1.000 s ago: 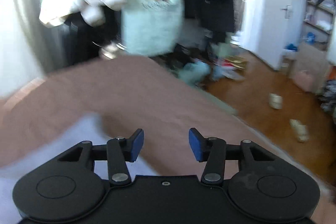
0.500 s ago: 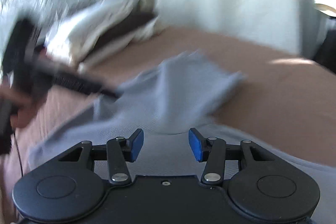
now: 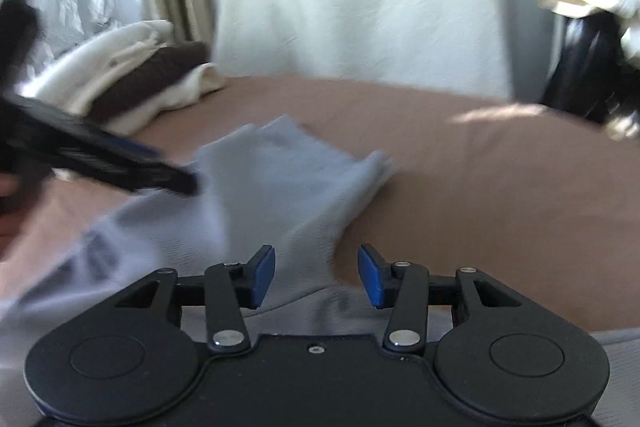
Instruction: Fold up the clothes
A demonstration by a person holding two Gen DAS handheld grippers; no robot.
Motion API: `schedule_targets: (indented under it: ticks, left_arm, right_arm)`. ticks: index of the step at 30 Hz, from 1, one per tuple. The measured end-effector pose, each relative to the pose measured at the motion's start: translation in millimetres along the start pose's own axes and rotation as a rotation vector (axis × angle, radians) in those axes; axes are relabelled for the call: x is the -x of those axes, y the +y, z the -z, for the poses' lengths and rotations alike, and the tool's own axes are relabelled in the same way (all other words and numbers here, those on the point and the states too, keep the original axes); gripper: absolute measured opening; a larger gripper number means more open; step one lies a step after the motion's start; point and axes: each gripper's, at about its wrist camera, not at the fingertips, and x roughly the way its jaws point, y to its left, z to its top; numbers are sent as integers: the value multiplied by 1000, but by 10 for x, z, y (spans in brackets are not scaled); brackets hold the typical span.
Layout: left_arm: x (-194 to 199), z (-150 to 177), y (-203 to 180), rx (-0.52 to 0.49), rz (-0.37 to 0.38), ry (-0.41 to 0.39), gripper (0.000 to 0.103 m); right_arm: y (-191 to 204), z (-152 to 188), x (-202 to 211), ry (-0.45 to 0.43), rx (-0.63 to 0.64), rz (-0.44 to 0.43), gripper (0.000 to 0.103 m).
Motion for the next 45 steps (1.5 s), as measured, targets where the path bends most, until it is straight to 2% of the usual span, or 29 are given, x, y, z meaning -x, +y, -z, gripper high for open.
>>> schedule_targets:
  ticks: [1, 2, 3, 5, 9, 10, 11, 13, 15, 17, 19, 21, 22, 23, 25, 27, 28, 29, 30, 31, 33, 36, 38, 40, 41, 43, 45]
  left_arm:
    - [-103, -42, 9, 13, 13, 15, 65]
    - [-201, -73, 27, 23, 26, 27, 50]
    - [-293, -99, 30, 14, 25, 47, 2]
    - [-382, -129, -10, -43, -18, 67, 1]
    - [-132, -238, -156, -173, -126, -92, 1]
    - [-113, -268, -154, -184, -140, -108, 2]
    - [-151, -295, -133, -182, -152, -92, 2]
    - [-349, -325, -36, -151, -182, -10, 9]
    - [-506, -343, 81, -99, -161, 60, 14]
    - [-529, -380, 134, -55, -149, 51, 25]
    - [-474, -429, 180, -24, -141, -8, 59]
    - [-490, -453, 245, 9, -102, -35, 70]
    - [-539, -471, 285, 31, -62, -15, 70]
    - [-618, -485, 308, 54, -24, 24, 70]
    - [-757, -486, 327, 79, 8, 71, 73]
    - [-843, -489, 330, 96, 23, 96, 76]
    - [-844, -494, 319, 100, 21, 94, 75]
    - [-833, -497, 301, 99, 24, 93, 59]
    - [-795, -501, 264, 93, 43, 85, 22]
    - [-749, -506, 221, 85, 67, 75, 7]
    - [-573, -508, 134, 53, 89, 25, 6]
    - [-98, -396, 28, 52, 164, -115, 6]
    - [286, -193, -37, 67, 238, -216, 6]
    - [677, 118, -193, 8, 276, -293, 7]
    - [856, 301, -292, -33, 288, -312, 7]
    - [1105, 660, -475, -84, 315, -287, 9]
    - [1221, 1018, -630, -147, 302, -208, 10]
  right_arm:
    - [10, 23, -22, 3, -6, 2, 51]
    - [-11, 25, -37, 6, -9, 9, 51]
    - [-15, 41, -54, 11, -11, 12, 51]
    - [-54, 71, -88, 17, -25, 2, 51]
    - [-119, 67, -170, 49, -36, -43, 51]
    - [-113, 68, -174, 53, -20, -40, 51]
    - [-110, 74, -185, 56, -10, -33, 51]
    - [-119, 95, -214, 61, -12, -21, 51]
    - [-154, 103, -214, 66, -43, -24, 51]
    - [-182, 72, -166, 61, -56, -40, 52]
    - [-207, 28, -101, 52, -63, -60, 52]
    - [-232, -16, -36, 44, -71, -80, 52]
    - [-253, -37, -8, 44, -84, -115, 52]
    - [-280, -52, 9, 53, -110, -186, 52]
    - [-309, -68, 11, 87, -158, -344, 52]
    - [-266, -45, -56, 147, -168, -454, 52]
    - [-220, -17, -100, 167, -151, -462, 53]
    - [-189, 15, -147, 182, -140, -453, 53]
    - [-170, 51, -200, 198, -137, -441, 53]
    - [-168, 88, -254, 213, -147, -431, 53]
    - [-238, 139, -315, 221, -209, -440, 53]
    - [-416, 146, -299, 223, -319, -462, 53]
    - [-563, 162, -248, 232, -393, -454, 53]
    - [-688, 200, -189, 270, -445, -420, 53]
    - [-735, 225, -145, 284, -456, -409, 53]
    - [-816, 280, -58, 291, -478, -414, 54]
    - [-916, 354, -33, 299, -547, -441, 56]
